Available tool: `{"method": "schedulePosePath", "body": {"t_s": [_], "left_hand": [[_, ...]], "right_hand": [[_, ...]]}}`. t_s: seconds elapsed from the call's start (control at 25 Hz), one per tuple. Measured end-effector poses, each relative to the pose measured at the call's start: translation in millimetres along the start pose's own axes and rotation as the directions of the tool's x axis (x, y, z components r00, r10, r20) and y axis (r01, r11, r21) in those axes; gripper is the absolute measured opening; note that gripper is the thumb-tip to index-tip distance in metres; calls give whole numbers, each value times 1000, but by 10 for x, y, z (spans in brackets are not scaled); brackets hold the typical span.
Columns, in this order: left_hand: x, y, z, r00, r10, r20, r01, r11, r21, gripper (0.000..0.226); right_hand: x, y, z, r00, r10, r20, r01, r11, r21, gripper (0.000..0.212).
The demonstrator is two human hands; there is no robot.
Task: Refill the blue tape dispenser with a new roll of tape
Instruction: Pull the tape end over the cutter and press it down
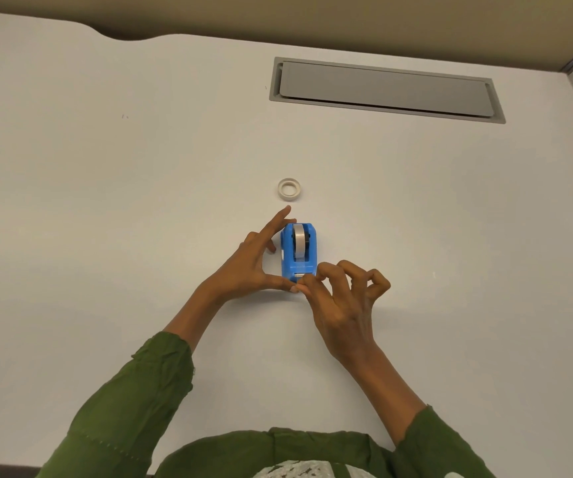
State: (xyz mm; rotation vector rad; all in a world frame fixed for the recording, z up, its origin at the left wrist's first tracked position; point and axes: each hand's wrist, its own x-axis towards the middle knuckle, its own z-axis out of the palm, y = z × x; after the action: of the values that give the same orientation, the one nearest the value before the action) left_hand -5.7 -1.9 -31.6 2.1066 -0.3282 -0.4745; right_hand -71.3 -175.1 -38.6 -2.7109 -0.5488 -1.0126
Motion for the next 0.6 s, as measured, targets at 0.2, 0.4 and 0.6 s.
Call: {"method": "schedulePosePath", "body": {"t_s": [0.2, 0.4, 0.6], "left_hand": [[-4, -9, -6, 1000, 4, 1, -4, 1000, -4, 110], [-3, 12, -5, 1000, -7, 7, 7, 1000, -1, 107], [-12, 28, -16, 1000, 0, 16, 0, 1000, -4, 109]], "right_hand": [[26, 8, -40, 1000, 2, -17, -2, 1000, 2, 20], [9, -4, -63, 1000, -15, -24, 15, 1000, -26, 17], [-2, -2, -10, 1000, -23, -11, 22, 997, -73, 22]]}}
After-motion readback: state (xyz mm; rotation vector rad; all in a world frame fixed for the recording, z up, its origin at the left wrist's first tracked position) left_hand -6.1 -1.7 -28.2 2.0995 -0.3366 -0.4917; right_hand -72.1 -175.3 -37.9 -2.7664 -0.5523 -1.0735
